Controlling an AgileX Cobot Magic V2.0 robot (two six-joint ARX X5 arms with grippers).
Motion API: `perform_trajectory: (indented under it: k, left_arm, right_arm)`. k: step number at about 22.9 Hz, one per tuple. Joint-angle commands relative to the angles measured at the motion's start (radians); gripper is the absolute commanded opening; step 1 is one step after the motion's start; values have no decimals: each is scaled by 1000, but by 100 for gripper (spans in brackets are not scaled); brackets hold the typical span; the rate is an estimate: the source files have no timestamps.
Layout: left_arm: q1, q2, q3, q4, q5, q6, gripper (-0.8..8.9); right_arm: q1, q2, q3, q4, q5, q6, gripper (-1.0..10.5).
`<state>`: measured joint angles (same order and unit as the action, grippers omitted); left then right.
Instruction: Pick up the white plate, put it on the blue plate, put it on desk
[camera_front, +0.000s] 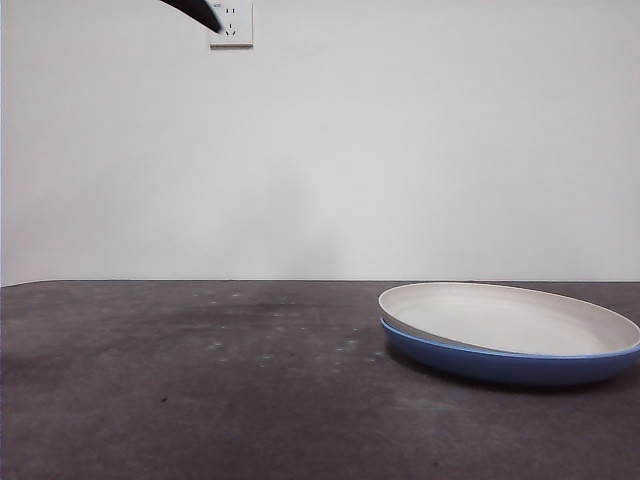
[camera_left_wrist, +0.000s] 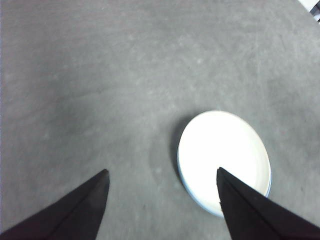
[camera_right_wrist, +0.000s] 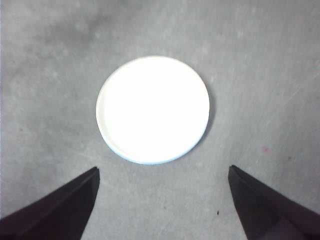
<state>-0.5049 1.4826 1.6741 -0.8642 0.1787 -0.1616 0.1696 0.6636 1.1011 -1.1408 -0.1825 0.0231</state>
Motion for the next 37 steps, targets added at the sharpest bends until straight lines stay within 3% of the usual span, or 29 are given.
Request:
perform_trajectory:
  k: [1, 6, 11, 23, 28, 37]
  left_arm:
    - [10, -96, -104, 20, -2, 37, 343]
    - [23, -378, -464, 103, 18, 37, 343]
    - [22, -556, -684, 99, 289, 42, 339]
    - [21, -583, -699, 95, 301, 45, 339]
    - [21, -583, -699, 95, 301, 45, 339]
    - [21, -583, -699, 94, 301, 45, 339]
  right_arm:
    - [3, 8, -24, 38, 0, 4, 414]
    - [3, 8, -90, 57, -3, 19, 414]
    - [3, 8, -106, 57, -11, 29, 414]
    - [3, 8, -106, 57, -33, 54, 414]
    - [3, 28, -106, 63, -26, 96, 414]
    - [-24, 233, -116, 181, -15, 124, 413]
